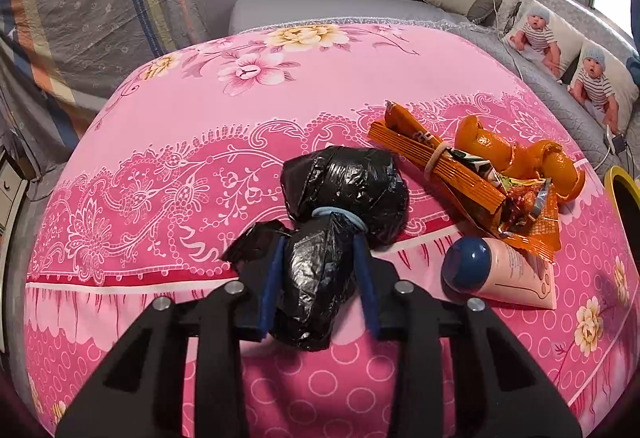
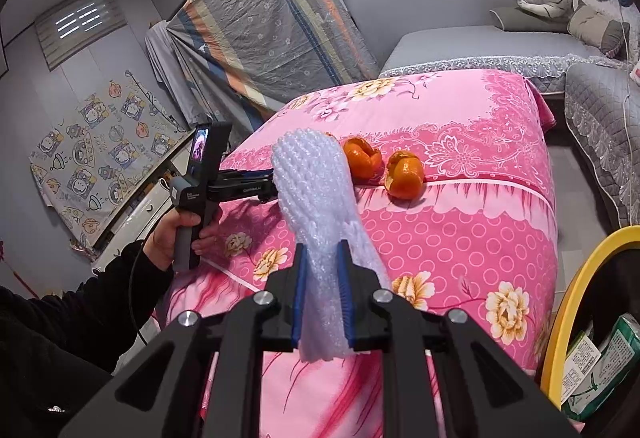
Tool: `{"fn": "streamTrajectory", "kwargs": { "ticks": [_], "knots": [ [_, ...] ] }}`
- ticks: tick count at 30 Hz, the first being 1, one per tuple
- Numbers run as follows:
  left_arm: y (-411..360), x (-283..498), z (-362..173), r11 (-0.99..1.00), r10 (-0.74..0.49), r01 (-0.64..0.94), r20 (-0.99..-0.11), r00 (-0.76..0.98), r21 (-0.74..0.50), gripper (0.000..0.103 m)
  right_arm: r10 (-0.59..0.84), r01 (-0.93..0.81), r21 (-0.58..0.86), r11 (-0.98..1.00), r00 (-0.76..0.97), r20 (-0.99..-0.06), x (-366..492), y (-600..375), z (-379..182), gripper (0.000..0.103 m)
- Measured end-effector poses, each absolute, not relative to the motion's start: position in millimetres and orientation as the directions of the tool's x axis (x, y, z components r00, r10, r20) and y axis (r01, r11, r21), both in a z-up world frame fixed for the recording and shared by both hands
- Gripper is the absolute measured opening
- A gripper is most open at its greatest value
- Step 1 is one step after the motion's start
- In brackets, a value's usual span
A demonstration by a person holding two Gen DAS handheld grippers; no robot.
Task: Collect trash
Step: 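Grasp and lift the black plastic bag with the left gripper, then carry the black bag and foam sleeve over the yellow bin and open both grippers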
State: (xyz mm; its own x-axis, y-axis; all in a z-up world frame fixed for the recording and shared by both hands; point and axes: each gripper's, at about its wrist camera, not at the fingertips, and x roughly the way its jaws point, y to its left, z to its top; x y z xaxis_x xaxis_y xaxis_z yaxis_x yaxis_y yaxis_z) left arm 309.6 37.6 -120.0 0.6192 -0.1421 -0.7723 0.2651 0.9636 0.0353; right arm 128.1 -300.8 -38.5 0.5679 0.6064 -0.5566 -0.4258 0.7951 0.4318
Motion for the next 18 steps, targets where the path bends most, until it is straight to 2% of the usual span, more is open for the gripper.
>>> {"fn": "streamTrajectory", "kwargs": {
  "ticks": [7, 18],
  "knots": [
    [53.0, 282.3, -95.5, 0.967, -0.182, 0.255, -0.721, 0.668, -0.007, 0.021, 0.612, -0.422, 0.445, 0.790, 0.584, -0.533, 116.8, -306.6, -30.5, 0.014],
    [51.8, 187.4, -22.0, 0.966, -0.228, 0.256, -0.562, 0.795, -0.030, 0.020, 0.622, -0.409, 0.479, 0.777, 0.620, -0.478, 93.8, -318.1, -18.1, 0.014]
  ]
}}
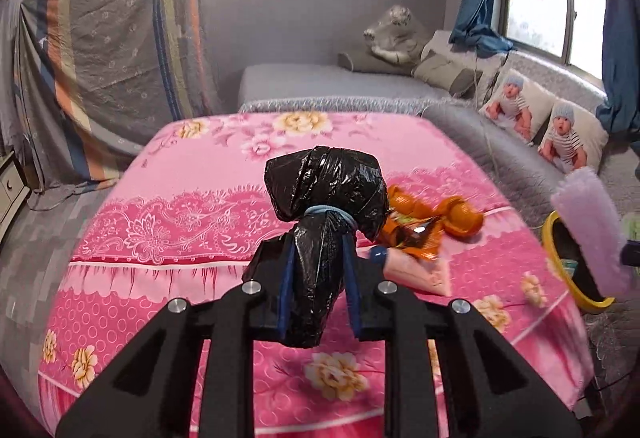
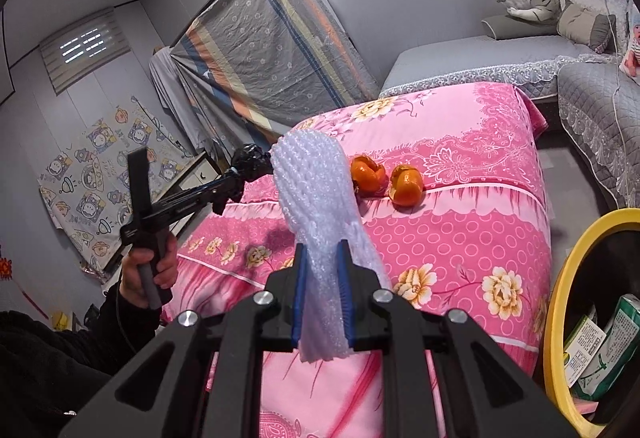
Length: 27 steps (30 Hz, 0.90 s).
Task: Collect trash
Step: 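Carry the black bag and foam sleeve over the yellow bin and open both grippers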
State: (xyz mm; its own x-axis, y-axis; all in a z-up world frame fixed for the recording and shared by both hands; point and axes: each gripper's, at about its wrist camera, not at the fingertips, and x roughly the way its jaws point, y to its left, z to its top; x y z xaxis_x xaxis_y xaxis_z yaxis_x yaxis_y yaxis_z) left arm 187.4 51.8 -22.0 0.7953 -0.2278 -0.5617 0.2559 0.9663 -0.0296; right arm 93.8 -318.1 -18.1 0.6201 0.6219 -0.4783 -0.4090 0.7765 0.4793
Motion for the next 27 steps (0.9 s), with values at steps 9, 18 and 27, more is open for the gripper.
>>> {"fn": "streamTrajectory", "kwargs": {
  "ticks": [9, 18, 27],
  "knots": [
    [5.0, 126.9, 27.6, 0.940, -0.314, 0.342, -0.444, 0.839, -0.018, 0.021, 0.598, -0.439, 0.427, 0.791, 0.701, -0.388, 54.0, -322.1, 16.8, 0.014],
    [-60.5, 90.0, 51.0, 0.879, -0.439, 0.476, -0.385, 0.812, 0.002, 0.021, 0.516, -0.388, 0.395, 0.833, 0.803, -0.298, 18.8, -356.6, 38.2, 0.014],
    [-118.6, 78.2, 57.5, 0.804, -0.547, 0.594, -0.353, 0.759, 0.032, 0.021, 0.353, -0.236, 0.404, 0.884, 0.904, -0.243, -3.3, -411.5, 38.9, 0.014]
  ]
}}
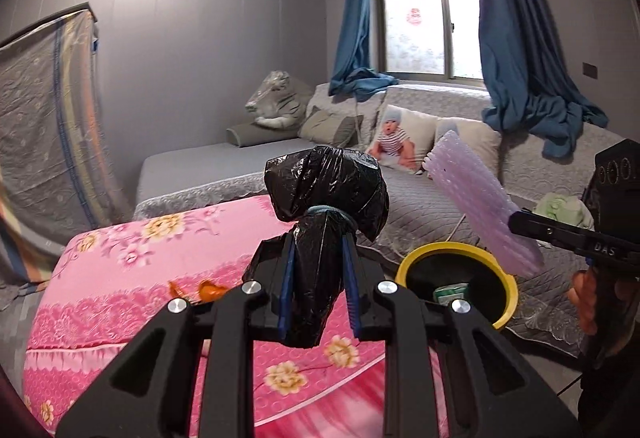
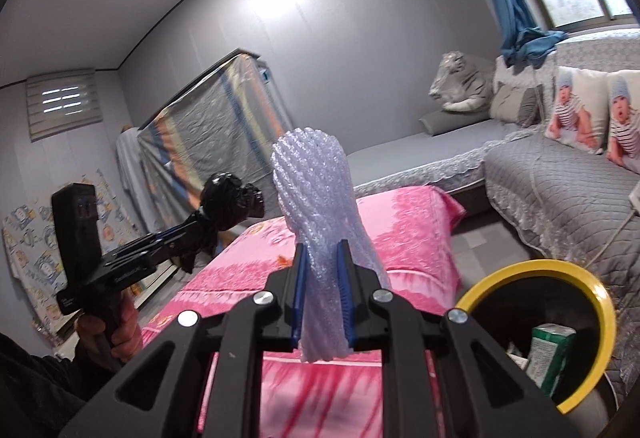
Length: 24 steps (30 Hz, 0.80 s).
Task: Collect trash
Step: 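Carry the black bag and foam sleeve over the yellow bin and open both grippers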
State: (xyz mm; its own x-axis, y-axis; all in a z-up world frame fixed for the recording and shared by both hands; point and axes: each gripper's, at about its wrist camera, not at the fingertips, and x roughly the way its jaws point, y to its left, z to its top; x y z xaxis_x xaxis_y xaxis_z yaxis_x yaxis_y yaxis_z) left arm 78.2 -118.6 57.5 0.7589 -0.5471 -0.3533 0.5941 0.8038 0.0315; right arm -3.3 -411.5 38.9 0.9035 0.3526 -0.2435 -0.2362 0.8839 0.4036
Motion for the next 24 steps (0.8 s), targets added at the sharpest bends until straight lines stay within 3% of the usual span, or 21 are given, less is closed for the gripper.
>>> {"fn": "streamTrajectory", "kwargs": {
  "ticks": [12, 24],
  "knots": [
    [-191.7, 69.0, 56.2, 0.698, -0.665, 0.715, -0.344, 0.663, 0.030, 0.021, 0.143, -0.022, 0.412, 0.911, 0.954, -0.264, -17.4, -461.2, 13.4, 0.014],
    [-254.7, 81.5, 35.6, 0.615, -0.724, 0.788, -0.391, 0.569, 0.009, 0.021, -0.039, 0.229, 0.420, 0.878, 0.909, -0.415, -6.6, -502.0, -40.3, 0.014]
  ]
}}
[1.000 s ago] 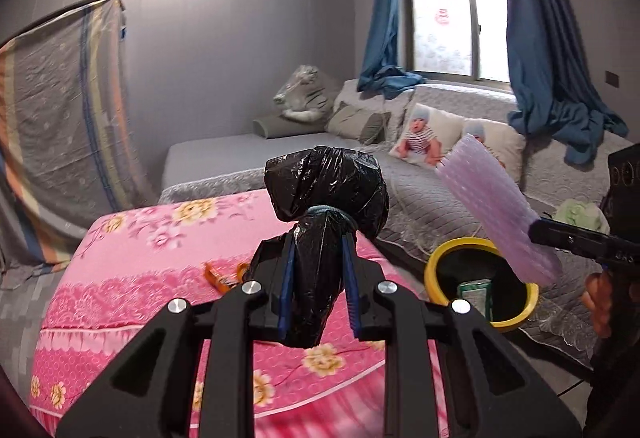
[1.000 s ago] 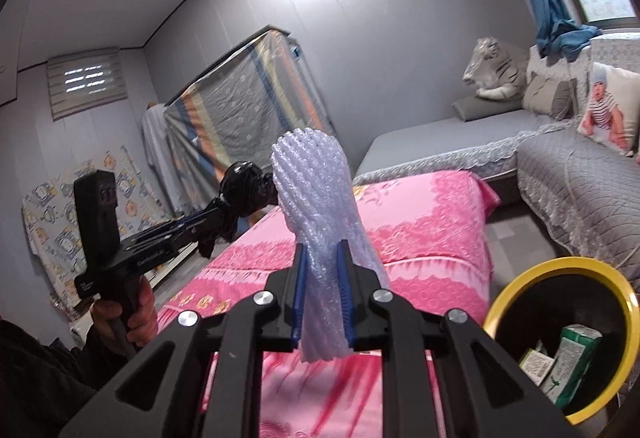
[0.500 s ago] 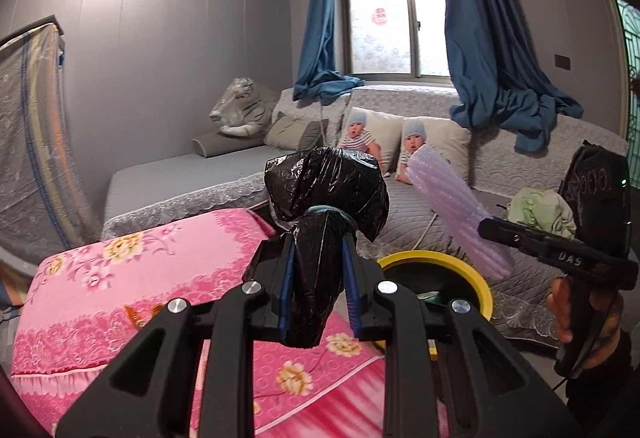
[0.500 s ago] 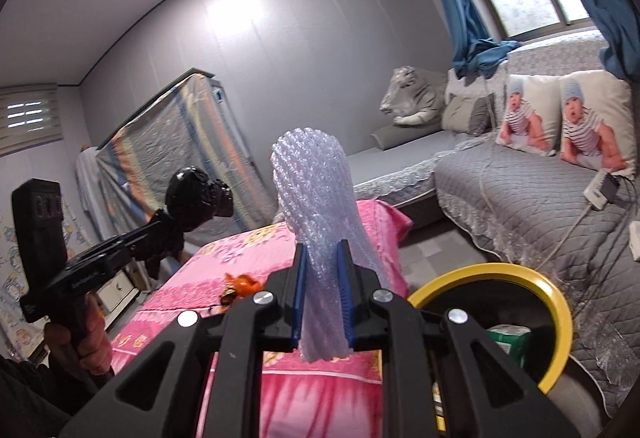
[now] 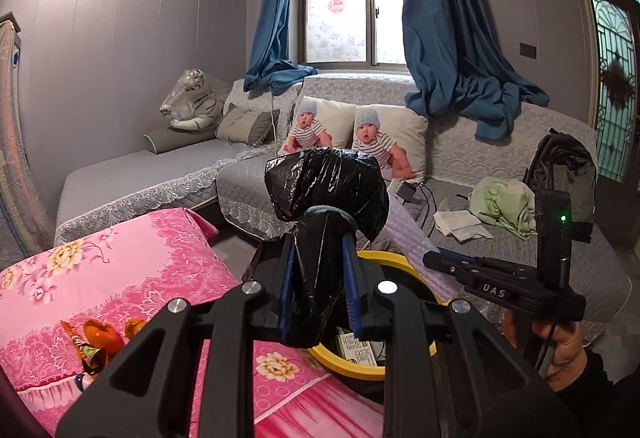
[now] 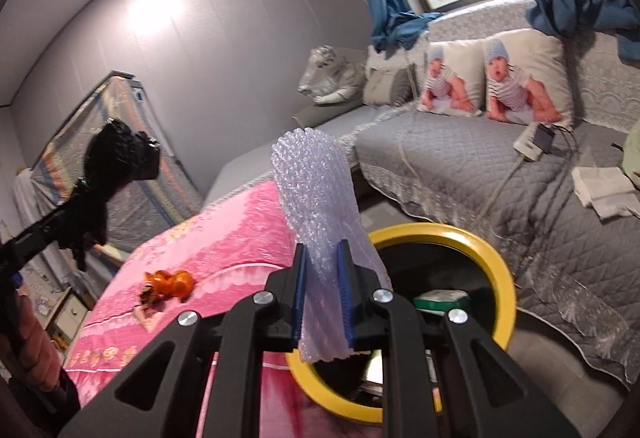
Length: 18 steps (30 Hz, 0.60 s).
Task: Collect trash
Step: 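Carry the black bag and foam sleeve over the yellow bin and open both grippers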
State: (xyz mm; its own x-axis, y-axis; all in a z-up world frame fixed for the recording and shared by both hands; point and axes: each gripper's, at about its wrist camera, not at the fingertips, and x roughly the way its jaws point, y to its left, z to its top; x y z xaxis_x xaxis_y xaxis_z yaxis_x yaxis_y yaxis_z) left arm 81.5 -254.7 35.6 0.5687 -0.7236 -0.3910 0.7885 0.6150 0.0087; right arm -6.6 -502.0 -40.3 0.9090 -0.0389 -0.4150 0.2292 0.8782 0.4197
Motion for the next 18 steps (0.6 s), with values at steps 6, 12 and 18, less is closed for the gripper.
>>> {"fn": "streamTrajectory", "kwargs": {
  "ticks": [6, 12, 18],
  "knots": [
    [-299.7, 106.5, 8.6, 0.587, -0.723, 0.809, -0.463, 0.513, -0.020, 0.021, -0.067, 0.320, 0.453, 0.832, 0.869, -0.490, 3.3, -523.8, -69.9, 0.014],
    [-347.4, 131.9, -35.5, 0.569, -0.686, 0.821, -0.578, 0.443, -0.046, 0.021, -0.092, 0.385, 0.442, 0.810, 0.829, -0.552, 8.7, -539.0, -90.9, 0.014],
    [-374.2, 160.0, -80.6, 0.595, -0.622, 0.797, -0.688, 0.375, -0.104, 0.021, -0.093, 0.425, 0.445, 0.788, 0.797, -0.597, 12.4, -549.0, -109.8, 0.014]
  ]
}}
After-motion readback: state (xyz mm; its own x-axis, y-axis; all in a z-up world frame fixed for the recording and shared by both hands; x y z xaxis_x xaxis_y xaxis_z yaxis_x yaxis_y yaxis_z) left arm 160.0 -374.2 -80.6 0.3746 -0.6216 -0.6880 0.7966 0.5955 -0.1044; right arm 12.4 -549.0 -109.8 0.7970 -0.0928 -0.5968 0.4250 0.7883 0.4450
